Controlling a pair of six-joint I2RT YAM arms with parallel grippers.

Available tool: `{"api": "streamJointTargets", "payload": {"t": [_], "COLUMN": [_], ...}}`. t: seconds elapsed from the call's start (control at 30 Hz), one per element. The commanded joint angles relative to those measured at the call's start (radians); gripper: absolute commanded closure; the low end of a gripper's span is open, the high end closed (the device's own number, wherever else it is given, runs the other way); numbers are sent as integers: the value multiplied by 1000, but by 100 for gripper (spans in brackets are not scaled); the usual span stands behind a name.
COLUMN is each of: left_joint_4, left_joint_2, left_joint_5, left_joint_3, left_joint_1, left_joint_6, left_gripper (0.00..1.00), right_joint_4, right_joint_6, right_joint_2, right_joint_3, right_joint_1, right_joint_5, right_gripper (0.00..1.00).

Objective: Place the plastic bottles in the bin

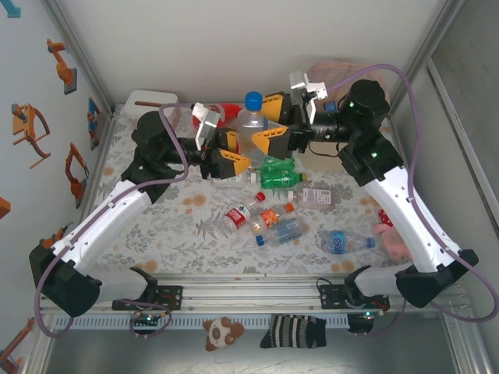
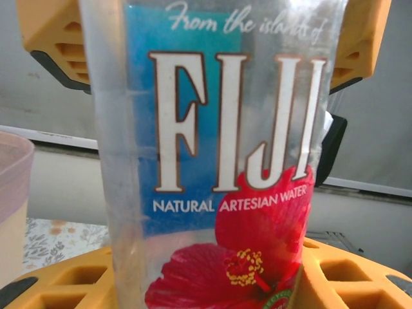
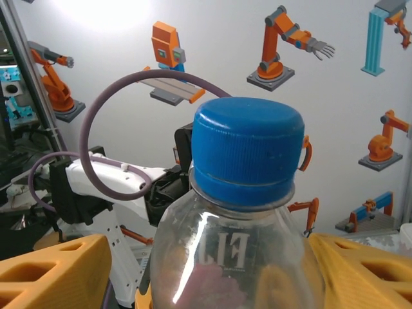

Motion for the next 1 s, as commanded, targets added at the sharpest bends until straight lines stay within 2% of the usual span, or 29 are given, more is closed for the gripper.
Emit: {"api": "streamJointTargets", "payload": {"t": [0.0, 0.33, 0.43, 0.57, 0.67, 0.77, 0.97], "left_joint_4": [36, 26, -17, -128, -209, -286, -372], "left_joint_2": [3, -1, -12, -43, -75, -120, -198], "left_joint_5": [18, 10, -11, -77, -140, -269, -506], "left_joint_3": [34, 31, 34, 37, 30, 8, -51], "left_joint_1": [-6, -9, -9, -3, 6, 16, 36], "left_joint_6": [-11, -1, 32, 118, 174, 235, 292], "left_gripper": [50, 49, 45, 34, 25, 19, 18], "right_joint_4": [8, -32, -42, -65, -96, -151, -245], "right_joint_6": [-3, -46, -58, -87, -103, -129, -152], "right_joint_2": [-12, -43, -55, -72, -78, -68, -23], "right_joint_3": [26, 6, 3, 4, 17, 47, 114], "right_joint_1": [18, 37, 37, 39, 37, 35, -25], "right_joint_5": [-7, 39, 58, 113, 173, 260, 482], "right_gripper": [28, 43, 45, 48, 49, 49, 50]}}
